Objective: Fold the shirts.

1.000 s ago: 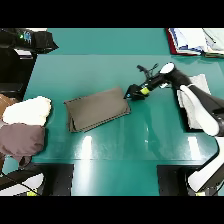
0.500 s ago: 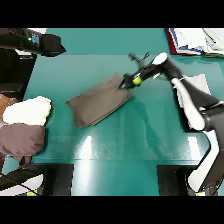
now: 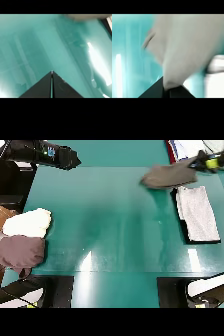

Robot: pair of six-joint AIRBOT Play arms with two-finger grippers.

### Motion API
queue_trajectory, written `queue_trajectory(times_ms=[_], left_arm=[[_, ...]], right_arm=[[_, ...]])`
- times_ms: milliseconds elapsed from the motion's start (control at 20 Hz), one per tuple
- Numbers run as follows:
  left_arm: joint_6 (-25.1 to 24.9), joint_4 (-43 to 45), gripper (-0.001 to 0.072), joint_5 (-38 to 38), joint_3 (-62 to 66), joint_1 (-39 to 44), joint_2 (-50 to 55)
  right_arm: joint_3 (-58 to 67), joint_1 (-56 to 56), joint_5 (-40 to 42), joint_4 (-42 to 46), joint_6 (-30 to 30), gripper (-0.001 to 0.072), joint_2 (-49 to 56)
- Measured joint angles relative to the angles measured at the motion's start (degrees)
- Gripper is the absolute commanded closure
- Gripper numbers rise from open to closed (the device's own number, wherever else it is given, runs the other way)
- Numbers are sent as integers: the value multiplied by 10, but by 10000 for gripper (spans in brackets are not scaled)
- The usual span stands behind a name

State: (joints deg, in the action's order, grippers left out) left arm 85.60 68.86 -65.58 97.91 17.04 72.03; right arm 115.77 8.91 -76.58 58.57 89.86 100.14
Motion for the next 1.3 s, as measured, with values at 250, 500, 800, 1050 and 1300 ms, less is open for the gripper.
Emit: queue_trajectory(times_ms=[250, 500, 800, 1050, 1300], left_arm=[[-1, -1, 679, 5, 0, 4, 0], [-1, -2, 679, 5, 0, 5, 0], [-4, -1, 678, 4, 0, 5, 0], [-6, -1, 678, -7, 0, 5, 0], [-14, 0, 678, -19, 0, 5, 0]], right_arm=[[2, 64, 18, 7, 12, 699, -19], [3, 76, 44, 9, 16, 699, -65], [-9, 79, -17, 24, 16, 699, -145], [-139, 82, -61, 84, 24, 699, -240], [-338, 83, -85, 160, 43, 289, -349]])
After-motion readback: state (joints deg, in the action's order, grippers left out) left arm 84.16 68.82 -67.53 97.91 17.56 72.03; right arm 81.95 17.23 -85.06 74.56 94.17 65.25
